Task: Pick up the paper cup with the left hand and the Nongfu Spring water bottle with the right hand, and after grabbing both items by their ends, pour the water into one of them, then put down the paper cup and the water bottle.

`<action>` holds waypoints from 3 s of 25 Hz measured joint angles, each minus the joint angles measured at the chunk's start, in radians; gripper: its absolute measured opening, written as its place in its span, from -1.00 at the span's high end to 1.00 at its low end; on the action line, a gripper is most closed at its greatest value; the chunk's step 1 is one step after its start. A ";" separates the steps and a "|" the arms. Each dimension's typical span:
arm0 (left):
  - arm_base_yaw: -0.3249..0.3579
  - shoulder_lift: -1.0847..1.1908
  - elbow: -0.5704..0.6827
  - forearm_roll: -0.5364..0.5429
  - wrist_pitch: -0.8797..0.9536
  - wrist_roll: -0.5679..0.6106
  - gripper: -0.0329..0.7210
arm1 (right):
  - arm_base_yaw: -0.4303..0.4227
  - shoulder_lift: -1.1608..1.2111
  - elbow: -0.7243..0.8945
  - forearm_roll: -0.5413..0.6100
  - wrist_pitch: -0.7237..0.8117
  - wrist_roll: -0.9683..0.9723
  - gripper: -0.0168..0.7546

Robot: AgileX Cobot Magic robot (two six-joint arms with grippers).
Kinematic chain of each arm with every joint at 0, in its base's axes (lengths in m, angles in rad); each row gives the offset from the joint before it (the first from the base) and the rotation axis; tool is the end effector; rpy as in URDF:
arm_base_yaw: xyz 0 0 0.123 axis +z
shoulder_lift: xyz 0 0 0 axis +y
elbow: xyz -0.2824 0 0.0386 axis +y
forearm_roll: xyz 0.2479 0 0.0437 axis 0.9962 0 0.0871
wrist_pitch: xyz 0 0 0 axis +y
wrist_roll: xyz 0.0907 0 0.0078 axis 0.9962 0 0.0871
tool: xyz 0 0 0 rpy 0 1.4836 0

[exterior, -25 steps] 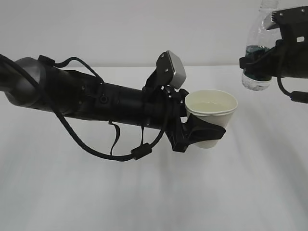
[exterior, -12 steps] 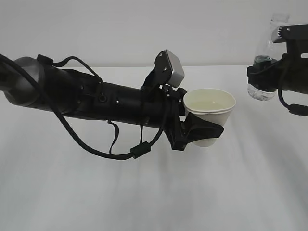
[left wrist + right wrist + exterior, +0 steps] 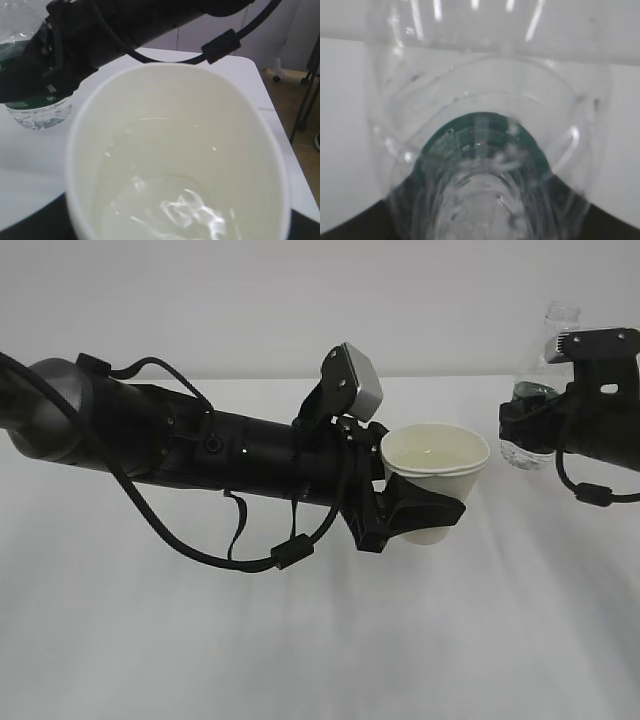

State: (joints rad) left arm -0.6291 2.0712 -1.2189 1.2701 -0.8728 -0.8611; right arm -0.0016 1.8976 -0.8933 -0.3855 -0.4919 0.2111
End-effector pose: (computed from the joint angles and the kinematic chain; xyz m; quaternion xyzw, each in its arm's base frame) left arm 0.3021 -0.3021 0.1687 0.5267 0.6028 -0.4208 0.4268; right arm 0.3775 0.0155 0.1528 -0.1023 0.8404 0.0402 0.5307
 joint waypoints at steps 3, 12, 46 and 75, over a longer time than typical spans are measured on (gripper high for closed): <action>0.000 0.000 0.000 0.000 0.000 0.000 -0.25 | 0.000 0.027 0.000 0.022 -0.034 -0.038 -0.02; 0.000 0.000 0.000 0.000 0.000 0.000 -0.25 | 0.000 0.107 0.000 0.071 -0.119 -0.089 -0.01; 0.000 0.000 0.000 -0.005 0.000 0.000 -0.25 | 0.000 0.279 0.000 0.081 -0.390 -0.184 -0.36; 0.000 0.000 0.000 -0.036 0.000 0.000 -0.25 | 0.000 -0.042 0.267 0.096 -0.397 -0.181 -0.57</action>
State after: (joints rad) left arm -0.6291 2.0712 -1.2189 1.2338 -0.8728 -0.8611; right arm -0.0016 1.8553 -0.6264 -0.2898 -0.8892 0.0304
